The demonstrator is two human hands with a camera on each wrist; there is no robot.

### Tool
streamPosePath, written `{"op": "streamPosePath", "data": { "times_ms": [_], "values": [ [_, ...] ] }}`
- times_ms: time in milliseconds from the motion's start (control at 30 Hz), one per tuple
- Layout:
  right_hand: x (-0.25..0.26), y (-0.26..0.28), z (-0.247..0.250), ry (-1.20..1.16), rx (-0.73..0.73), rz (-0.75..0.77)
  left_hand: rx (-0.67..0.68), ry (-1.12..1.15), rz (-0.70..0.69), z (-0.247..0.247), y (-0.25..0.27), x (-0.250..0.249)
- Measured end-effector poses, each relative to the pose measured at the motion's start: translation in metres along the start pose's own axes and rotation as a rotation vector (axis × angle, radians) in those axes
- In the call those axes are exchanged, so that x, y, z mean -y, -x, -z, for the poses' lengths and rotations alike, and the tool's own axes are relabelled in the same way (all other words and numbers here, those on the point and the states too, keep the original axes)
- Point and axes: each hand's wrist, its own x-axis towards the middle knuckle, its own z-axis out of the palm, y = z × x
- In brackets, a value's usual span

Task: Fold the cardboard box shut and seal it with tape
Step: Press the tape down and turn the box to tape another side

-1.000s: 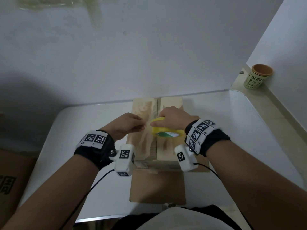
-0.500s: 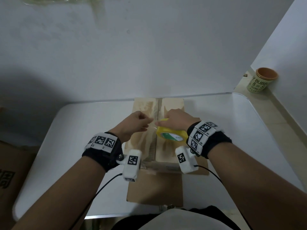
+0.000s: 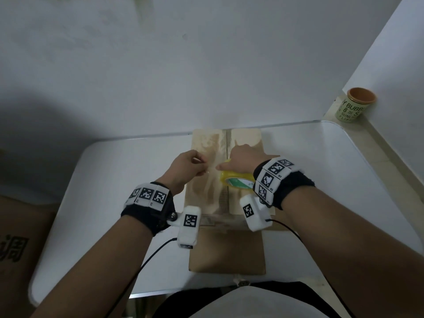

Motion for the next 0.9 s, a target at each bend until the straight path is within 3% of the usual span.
{"op": "streamPosePath", "data": {
  "times_ms": [133,267,400,567,767,833,900],
  "values": [
    [0.001,0.01,-0.004,-0.038,0.054,0.044,0.007,0.072,-0.008,0.005,0.007,0.007],
    [-0.002,0.025,-0.003,-0.258,0.227,0.026,0.011,0.158,-0.018,0.007,0.012,0.013],
    [0.0,0.039,-0.003,-0.192,0.136,0.026,0.131,0.197,-0.063,0.011,0.018,0.016],
    [0.006,0.052,-0.005,-0.358,0.329,0.028,0.11,0.202,-0.045,0.025,0.023,0.031],
    [0.014,0.055,-0.013,0.066,0.167,-0.031,0.097,0.256,-0.015,0.048,0.033,0.047],
    [0.012,0.056,-0.019,0.094,0.095,-0.099,0.08,0.271,-0.021,0.057,0.034,0.047],
    [0.009,0.059,-0.02,0.017,0.128,-0.134,0.067,0.261,-0.008,0.061,0.035,0.051]
  ]
}}
